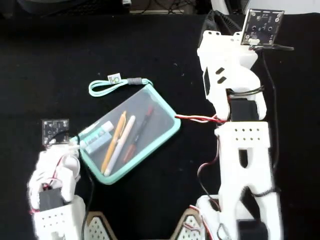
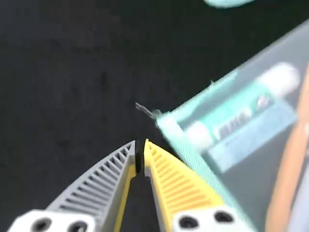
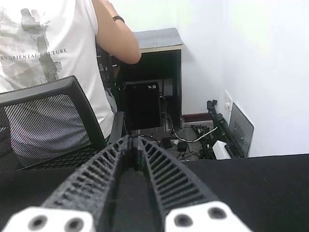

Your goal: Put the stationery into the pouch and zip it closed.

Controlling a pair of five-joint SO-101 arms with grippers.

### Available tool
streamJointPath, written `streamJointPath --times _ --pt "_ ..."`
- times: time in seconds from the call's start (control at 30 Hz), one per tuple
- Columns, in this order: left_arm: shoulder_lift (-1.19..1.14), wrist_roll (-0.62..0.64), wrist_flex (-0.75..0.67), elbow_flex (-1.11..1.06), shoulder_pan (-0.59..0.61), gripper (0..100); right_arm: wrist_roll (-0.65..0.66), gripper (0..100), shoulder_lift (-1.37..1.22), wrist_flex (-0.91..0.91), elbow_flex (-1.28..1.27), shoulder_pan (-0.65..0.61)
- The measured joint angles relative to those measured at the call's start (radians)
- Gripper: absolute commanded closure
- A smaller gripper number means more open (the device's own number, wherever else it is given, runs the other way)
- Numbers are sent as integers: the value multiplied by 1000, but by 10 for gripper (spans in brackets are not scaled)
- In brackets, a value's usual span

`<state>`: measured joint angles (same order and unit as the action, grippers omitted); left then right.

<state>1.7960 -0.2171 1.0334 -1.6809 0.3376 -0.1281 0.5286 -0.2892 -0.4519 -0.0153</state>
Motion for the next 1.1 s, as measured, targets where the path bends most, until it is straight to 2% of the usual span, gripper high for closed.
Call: streamJointPath --times 0.27,0.5,0.63,0.83,1.0,1.1 --pt "9 0 204 -2 6 951 0 986 0 0 0 0" --pt "9 0 219 -2 17 951 0 986 0 0 -71 -115" --pt "9 0 219 -2 17 952 0 986 17 -29 -157 -104" --pt "9 0 219 -2 17 952 0 986 273 -338 -330 -17" --pt "9 0 219 -2 17 952 0 953 644 -689 -506 12" --pt "9 0 219 -2 17 952 40 917 905 -832 -646 11"
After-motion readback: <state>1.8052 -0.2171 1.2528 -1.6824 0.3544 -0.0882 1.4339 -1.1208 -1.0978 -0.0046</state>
